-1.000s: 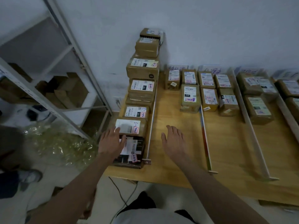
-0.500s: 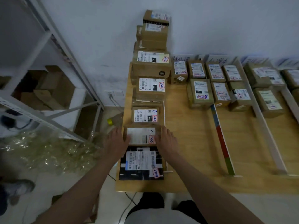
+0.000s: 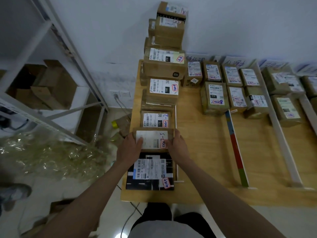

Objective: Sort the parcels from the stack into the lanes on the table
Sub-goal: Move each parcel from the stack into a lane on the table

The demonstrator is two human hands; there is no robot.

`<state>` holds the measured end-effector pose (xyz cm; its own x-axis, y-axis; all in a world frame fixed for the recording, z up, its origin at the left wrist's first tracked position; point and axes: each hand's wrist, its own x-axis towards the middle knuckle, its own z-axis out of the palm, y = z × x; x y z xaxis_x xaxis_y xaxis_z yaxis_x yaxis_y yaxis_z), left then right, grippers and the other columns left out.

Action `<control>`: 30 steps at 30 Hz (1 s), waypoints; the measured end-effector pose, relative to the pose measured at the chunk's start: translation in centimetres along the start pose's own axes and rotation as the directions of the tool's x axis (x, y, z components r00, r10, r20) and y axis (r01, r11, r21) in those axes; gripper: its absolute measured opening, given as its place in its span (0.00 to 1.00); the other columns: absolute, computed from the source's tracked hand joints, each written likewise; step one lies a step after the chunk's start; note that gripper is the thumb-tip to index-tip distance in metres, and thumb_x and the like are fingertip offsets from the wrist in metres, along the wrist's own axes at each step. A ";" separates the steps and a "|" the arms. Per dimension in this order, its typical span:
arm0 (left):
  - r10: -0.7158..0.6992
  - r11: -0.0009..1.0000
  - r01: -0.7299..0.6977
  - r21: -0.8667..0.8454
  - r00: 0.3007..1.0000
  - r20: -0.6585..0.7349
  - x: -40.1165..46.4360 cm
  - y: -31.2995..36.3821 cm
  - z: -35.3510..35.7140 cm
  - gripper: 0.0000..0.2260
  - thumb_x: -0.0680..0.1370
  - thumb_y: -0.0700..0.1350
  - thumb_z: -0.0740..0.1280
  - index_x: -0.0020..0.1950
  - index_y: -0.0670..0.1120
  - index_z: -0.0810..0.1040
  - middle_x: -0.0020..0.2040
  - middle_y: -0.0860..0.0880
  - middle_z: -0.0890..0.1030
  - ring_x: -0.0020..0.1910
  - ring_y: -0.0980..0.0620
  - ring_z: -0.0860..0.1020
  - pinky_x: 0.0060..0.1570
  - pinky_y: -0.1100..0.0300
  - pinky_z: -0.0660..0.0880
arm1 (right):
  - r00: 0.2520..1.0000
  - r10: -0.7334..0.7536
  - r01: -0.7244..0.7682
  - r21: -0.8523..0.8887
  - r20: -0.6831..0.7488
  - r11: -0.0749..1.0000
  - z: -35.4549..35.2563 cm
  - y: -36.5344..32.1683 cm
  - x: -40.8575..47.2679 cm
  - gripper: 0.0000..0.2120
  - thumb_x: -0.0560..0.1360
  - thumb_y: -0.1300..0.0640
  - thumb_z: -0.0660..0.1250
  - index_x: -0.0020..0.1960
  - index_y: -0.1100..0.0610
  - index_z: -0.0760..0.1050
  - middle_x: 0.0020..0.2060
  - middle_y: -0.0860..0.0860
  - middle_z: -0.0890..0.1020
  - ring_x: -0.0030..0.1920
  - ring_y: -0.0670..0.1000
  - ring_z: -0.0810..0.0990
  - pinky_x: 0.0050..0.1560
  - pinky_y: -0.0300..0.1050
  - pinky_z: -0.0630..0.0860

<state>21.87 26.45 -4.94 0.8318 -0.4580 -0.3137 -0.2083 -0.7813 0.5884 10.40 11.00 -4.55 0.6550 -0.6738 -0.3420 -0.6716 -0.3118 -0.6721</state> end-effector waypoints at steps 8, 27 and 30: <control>0.059 0.988 -0.069 -0.139 0.995 -0.074 -1.7 2.1 -3.1 0.20 0.79 0.64 0.58 0.62 0.52 0.72 0.52 0.52 0.80 0.49 0.51 0.80 0.48 0.47 0.81 | 0.996 -0.063 0.058 0.089 0.056 0.994 -4.9 -1.4 -1.1 0.33 0.75 0.50 0.71 0.75 0.53 0.60 0.55 0.54 0.81 0.54 0.54 0.82 0.53 0.55 0.81; 0.443 0.896 -0.435 -0.093 0.890 0.108 -2.0 13.8 -8.4 0.22 0.80 0.56 0.65 0.72 0.51 0.70 0.69 0.49 0.76 0.65 0.48 0.75 0.58 0.58 0.72 | 0.996 -0.051 0.031 0.249 0.076 0.968 -13.5 -1.4 -9.2 0.13 0.78 0.46 0.67 0.53 0.55 0.81 0.41 0.46 0.82 0.39 0.42 0.77 0.34 0.33 0.68; 0.474 0.878 -0.469 -0.097 0.880 0.036 -3.0 15.3 -6.9 0.21 0.81 0.56 0.63 0.72 0.50 0.70 0.70 0.49 0.74 0.67 0.48 0.74 0.62 0.53 0.72 | 1.000 -0.016 0.018 0.252 -0.010 0.968 -14.2 -0.4 -10.4 0.15 0.78 0.45 0.66 0.53 0.56 0.80 0.46 0.49 0.84 0.44 0.46 0.80 0.39 0.38 0.74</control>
<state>19.70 18.80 10.14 0.6145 -0.7886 -0.0235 -0.5233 -0.4298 0.7359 -1.05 8.58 8.60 0.6619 -0.6756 -0.3249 -0.5513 -0.1450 -0.8216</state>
